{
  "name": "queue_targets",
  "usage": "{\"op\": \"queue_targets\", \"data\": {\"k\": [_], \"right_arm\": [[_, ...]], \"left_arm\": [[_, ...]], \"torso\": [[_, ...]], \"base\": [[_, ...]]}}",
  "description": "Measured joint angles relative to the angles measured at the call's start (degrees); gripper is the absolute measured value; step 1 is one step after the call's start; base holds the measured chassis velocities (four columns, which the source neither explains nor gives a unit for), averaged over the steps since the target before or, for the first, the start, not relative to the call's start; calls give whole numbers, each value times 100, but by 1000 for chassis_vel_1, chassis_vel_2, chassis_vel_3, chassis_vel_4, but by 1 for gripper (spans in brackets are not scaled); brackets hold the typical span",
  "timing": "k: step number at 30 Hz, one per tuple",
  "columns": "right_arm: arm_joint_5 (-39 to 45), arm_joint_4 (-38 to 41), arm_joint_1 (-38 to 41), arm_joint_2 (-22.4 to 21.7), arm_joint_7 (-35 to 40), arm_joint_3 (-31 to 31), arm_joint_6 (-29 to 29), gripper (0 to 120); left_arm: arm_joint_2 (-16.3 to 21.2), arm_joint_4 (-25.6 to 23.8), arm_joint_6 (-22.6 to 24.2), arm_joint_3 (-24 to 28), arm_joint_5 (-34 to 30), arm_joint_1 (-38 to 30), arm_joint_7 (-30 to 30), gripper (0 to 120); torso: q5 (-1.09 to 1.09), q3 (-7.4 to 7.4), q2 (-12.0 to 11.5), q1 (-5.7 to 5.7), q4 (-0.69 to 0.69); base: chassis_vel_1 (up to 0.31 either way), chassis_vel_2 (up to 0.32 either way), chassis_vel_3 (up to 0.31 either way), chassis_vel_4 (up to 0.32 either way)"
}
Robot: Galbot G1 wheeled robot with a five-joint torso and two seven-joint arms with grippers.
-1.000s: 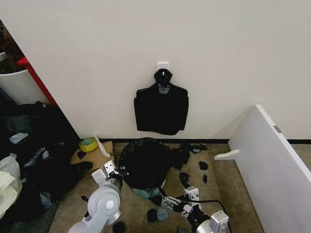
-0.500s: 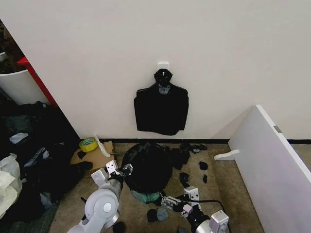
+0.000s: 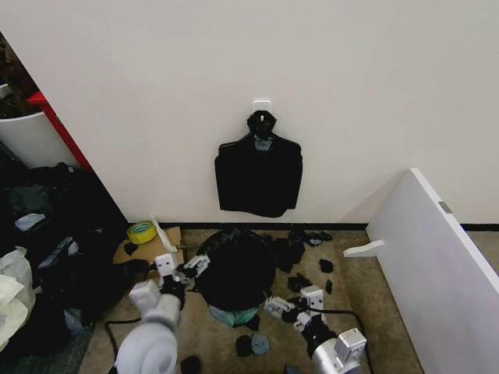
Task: Place the garbage bag over the trash bin.
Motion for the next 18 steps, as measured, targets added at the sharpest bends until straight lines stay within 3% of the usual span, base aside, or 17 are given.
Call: {"op": "queue_targets", "data": {"k": [3,4,10,18], "right_arm": [[-597,-161,-100,338,135,182,600,100],[-597,-161,-100,338,135,182,600,100],[-1335,-205,-669,908,25,890,1939,100],[-1759,-37,-1410,1428,-266,1727,3127,100]], "left_arm": [[-212,-163,-563,-75,908,539,277,100],[-212,-163,-563,-75,908,539,277,100],[-670,-232,-1489,-159,2170,1090,488,100],[-855,-368,-2203,-120,2703,1606,623,100]], "torso": [[3,0,0,0,0],[3,0,0,0,0],[1,0,0,0,-2],[-1,0,0,-1,-2]], "base": [[0,0,0,0],[0,0,0,0],[0,0,0,0],[0,0,0,0]]}}
